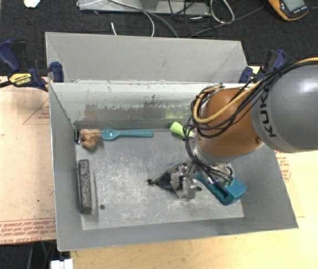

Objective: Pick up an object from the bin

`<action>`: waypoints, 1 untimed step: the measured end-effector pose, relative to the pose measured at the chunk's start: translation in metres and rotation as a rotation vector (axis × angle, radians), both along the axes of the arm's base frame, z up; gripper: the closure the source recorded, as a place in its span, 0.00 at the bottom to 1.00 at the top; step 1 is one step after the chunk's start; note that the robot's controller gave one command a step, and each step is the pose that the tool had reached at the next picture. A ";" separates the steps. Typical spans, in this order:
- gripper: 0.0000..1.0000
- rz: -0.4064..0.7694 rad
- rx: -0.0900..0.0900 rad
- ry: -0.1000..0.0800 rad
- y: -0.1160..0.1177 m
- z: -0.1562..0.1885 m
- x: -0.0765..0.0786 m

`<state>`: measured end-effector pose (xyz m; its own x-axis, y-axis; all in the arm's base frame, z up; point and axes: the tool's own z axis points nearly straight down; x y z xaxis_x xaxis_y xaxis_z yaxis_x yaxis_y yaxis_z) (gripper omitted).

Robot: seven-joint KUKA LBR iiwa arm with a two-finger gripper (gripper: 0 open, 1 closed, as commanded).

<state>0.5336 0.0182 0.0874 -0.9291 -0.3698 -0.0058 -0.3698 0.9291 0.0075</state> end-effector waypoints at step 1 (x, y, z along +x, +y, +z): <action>1.00 0.133 0.001 0.005 0.006 0.057 -0.003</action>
Offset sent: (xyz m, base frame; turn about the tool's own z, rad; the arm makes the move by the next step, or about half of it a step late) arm 0.0623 -0.0095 -0.0174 -0.6003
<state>0.5303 0.0239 0.1440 -0.8718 -0.4898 -0.0017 -0.4898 0.8718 0.0103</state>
